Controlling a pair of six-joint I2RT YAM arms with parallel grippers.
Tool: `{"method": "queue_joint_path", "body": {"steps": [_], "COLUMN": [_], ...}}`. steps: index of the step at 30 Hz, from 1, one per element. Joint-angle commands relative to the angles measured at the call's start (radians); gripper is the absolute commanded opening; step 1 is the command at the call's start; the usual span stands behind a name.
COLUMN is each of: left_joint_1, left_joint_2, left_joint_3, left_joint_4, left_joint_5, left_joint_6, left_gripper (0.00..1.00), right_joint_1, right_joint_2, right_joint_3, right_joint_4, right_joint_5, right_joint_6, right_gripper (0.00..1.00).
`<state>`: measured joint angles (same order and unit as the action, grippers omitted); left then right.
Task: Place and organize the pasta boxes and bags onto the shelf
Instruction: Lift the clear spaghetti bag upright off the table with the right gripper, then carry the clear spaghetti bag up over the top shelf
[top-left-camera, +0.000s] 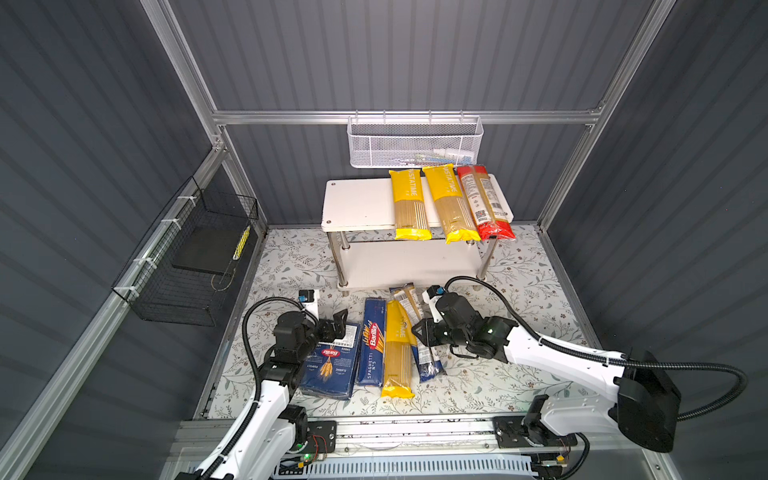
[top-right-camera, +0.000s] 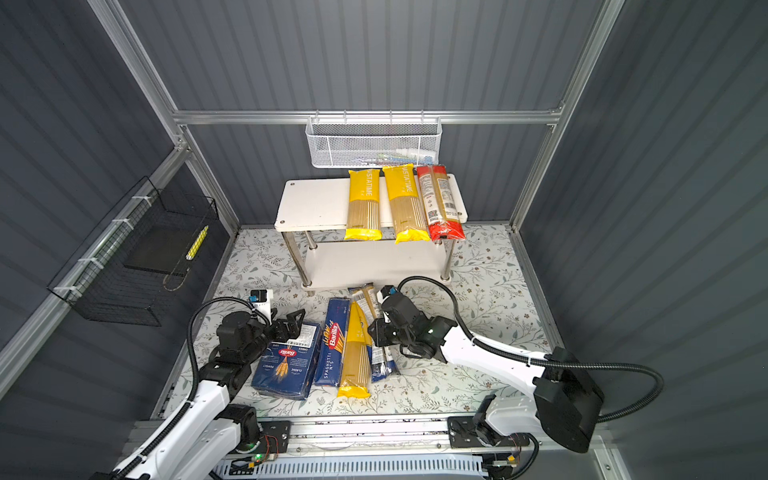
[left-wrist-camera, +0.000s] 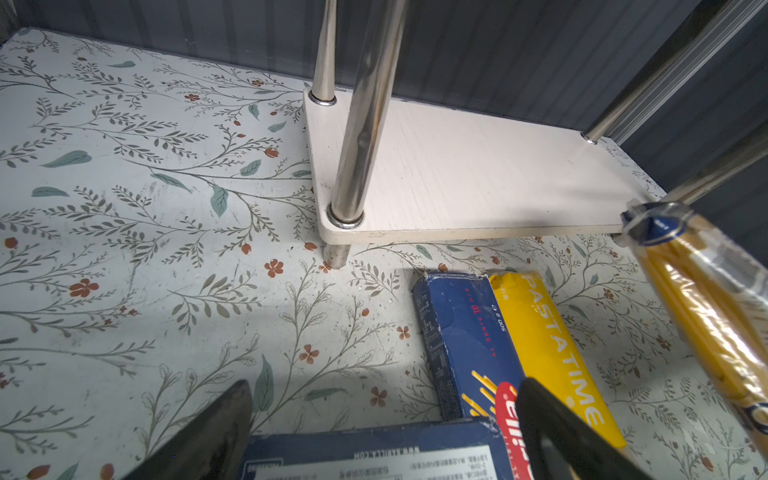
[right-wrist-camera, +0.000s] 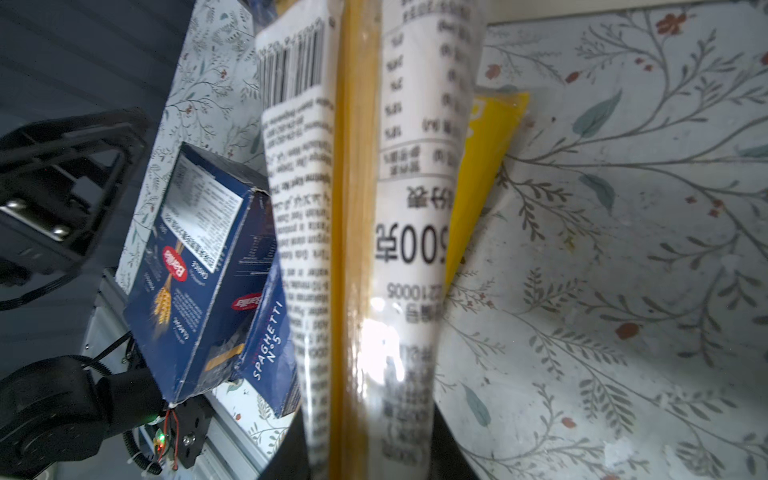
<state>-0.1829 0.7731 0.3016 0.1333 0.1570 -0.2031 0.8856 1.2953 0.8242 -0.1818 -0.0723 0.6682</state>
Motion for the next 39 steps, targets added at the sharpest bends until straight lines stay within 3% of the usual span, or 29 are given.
{"method": "queue_joint_path", "body": {"steps": [1,25,39], "left_joint_1": [-0.004,-0.004,-0.004], "left_joint_2": [0.002,0.002,-0.005], "left_joint_3": [0.016,0.017,0.012], "left_joint_4": [-0.012,-0.012,-0.013], "left_joint_5": [0.001,-0.002,0.001], "left_joint_6": [0.014,0.013,0.013], "left_gripper": [1.00,1.00,1.00], "right_joint_1": [0.013,0.112,0.154], "right_joint_2": [-0.047,0.031,0.146], "right_joint_3": [0.088,0.338,0.582], "right_joint_4": [0.065,0.048,-0.052], "right_joint_5": [-0.024,0.003,0.060], "right_joint_6": [-0.022,-0.074,-0.124], "right_gripper": [0.22,0.21,0.20]}}
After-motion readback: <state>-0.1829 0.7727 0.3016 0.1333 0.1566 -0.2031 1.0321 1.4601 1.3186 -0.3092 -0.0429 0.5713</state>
